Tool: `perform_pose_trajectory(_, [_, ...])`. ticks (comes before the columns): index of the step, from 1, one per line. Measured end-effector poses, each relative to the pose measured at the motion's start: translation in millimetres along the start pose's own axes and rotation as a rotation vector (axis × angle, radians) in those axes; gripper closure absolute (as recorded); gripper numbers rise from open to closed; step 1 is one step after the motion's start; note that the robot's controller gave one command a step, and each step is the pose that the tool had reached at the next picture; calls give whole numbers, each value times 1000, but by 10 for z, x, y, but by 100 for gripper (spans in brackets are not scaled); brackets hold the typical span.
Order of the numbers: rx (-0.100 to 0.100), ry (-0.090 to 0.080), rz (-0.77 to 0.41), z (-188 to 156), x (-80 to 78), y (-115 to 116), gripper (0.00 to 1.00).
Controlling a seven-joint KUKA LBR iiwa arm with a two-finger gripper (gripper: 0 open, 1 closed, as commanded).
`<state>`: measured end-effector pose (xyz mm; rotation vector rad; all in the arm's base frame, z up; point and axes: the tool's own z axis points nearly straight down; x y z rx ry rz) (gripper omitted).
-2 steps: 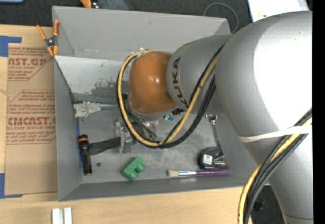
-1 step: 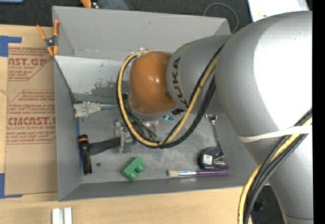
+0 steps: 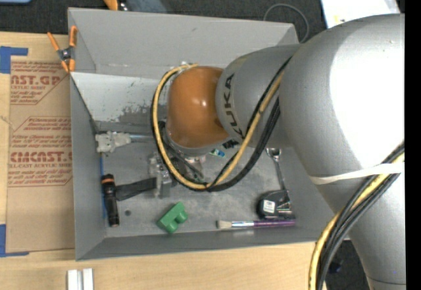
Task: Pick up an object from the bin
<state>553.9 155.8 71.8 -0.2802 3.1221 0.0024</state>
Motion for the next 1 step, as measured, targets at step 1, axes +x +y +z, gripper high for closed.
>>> perform_pose_trajectory(1, [0,1,0,-84,2,0,100])
